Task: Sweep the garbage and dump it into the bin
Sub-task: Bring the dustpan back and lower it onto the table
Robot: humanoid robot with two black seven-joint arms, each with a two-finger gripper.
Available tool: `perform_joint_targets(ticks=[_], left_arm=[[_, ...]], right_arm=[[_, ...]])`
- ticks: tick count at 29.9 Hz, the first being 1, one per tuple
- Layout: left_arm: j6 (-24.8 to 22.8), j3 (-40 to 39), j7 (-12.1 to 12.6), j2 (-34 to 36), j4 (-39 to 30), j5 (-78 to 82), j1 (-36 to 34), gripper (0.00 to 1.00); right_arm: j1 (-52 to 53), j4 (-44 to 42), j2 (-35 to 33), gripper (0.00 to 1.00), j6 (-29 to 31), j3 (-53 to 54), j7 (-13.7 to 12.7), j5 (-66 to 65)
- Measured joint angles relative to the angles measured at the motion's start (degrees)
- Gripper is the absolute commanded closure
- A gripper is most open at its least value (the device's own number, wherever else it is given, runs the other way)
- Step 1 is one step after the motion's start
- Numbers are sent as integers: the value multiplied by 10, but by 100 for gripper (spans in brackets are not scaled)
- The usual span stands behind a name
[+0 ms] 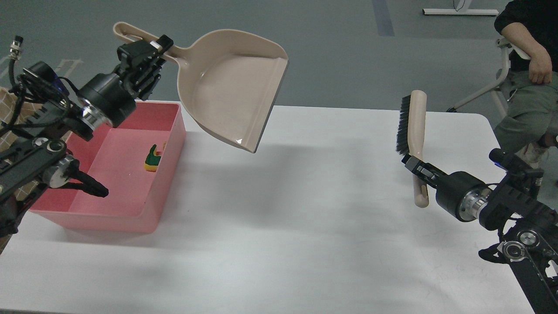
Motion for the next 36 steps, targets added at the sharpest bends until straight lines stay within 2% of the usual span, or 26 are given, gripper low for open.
perform_joint_targets(ticks=[9,13,17,25,36], left_arm=[[74,67,30,-64,-3,3,-4,100],[107,87,57,-95,-3,9,-5,99],[121,91,85,-134,-2,18,-9,98],[139,93,116,-208,12,38,-18,95],[180,143,124,-266,76,40,-35,95]], right_arm=[[0,-5,-14,91,0,0,15,3],[0,-7,-26,91,0,1,23,12],[0,-12,-32,91,0,2,33,14],[0,-14,-37,91,0,9,40,16],[-7,-6,-59,91,0,10,41,24]])
